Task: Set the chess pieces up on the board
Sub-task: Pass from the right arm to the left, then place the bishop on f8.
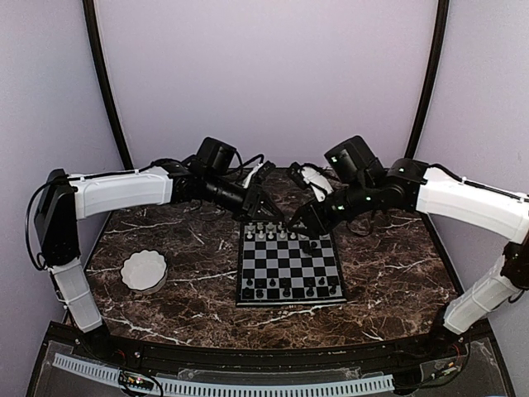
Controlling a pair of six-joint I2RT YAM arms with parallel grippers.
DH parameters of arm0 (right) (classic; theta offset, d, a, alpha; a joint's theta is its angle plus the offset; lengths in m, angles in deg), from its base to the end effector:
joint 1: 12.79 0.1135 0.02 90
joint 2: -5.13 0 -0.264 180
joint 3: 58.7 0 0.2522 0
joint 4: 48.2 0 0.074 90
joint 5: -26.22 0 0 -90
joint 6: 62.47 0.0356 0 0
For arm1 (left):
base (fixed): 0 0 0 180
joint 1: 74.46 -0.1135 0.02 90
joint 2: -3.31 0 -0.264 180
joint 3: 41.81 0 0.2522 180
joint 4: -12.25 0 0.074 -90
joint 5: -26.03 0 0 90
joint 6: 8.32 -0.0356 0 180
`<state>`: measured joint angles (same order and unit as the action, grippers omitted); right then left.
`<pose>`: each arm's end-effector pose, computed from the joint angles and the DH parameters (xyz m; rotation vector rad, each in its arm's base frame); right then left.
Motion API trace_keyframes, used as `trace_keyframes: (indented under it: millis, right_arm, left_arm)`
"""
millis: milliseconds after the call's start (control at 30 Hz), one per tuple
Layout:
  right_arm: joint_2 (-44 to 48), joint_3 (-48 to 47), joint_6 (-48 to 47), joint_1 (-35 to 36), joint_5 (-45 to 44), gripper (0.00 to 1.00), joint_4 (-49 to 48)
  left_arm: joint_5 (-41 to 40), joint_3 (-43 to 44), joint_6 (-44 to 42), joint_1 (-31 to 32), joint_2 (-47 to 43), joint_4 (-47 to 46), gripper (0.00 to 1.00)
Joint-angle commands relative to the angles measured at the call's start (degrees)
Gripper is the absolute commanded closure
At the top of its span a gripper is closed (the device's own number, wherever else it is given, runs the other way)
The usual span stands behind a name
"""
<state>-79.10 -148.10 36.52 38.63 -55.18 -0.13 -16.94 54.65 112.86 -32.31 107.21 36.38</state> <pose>0.1983 0.2571 0.3246 -0.9476 2.2225 0.6864 0.2918 -0.2993 0.2857 0.7762 2.2339 -1.5694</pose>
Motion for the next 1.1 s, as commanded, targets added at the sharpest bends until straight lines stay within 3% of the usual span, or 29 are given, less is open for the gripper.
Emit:
trace_keyframes:
  millis: [0,233,433,700,1067]
  right_arm:
    - [8.6,7.3,7.9,-3.0,3.5,0.47,-6.4]
    - [13.0,16.7,13.3,-7.0,2.9,0.47,-9.5]
    - [11.5,17.2,14.1,-7.3,3.4,0.46,-10.5]
    - [11.1,17.0,14.2,-7.3,3.6,0.46,-10.4]
    - [11.7,17.0,14.2,-7.3,-0.5,0.46,-6.1]
  left_arm:
    - [-12.2,-2.1,-8.5,1.3,-8.5,6.0,1.00]
    - [-33.6,-8.0,-22.5,11.4,-12.7,14.1,1.00]
    - [-45.8,-12.4,-25.0,18.7,-13.9,12.8,1.00]
    - [-50.1,-12.6,-25.3,23.0,-8.9,11.4,1.00]
    - [-49.7,-11.1,-23.0,24.0,-2.6,10.0,1.00]
